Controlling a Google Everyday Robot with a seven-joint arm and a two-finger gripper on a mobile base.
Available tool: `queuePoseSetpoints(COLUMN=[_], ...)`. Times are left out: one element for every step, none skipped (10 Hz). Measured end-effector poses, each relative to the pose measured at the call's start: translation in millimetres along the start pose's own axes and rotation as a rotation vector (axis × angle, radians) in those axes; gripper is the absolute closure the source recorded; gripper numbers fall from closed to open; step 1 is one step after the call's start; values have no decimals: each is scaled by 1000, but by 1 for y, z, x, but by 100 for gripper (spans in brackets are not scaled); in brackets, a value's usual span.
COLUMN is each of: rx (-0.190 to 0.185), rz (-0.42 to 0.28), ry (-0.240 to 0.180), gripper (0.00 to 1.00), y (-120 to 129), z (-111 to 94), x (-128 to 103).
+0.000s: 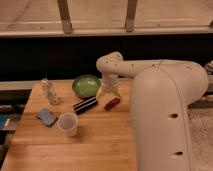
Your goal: Place the pepper on the white sponge
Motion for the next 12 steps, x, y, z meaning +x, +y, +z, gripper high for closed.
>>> queuePoseSetpoints(rx=[-3,-5,-7,-10,-17,-25,-27,-29,-30,-30,-26,-19], rz=[6,16,22,24,33,42,50,56,61,66,65,57], ry=[7,14,18,21,29,37,48,62,82,97,103,105], gripper=[20,20,20,20,20,20,20,20,20,23,31,43], y=[0,-2,-5,-6,-11,-14,-18,-20,-19,-20,-21,-19], z=[11,21,28,33,42,50,58,65,74,81,84,82], x=[-2,-5,-10,-13,-20,-25,-28,-30,-31,-30,-29,-27])
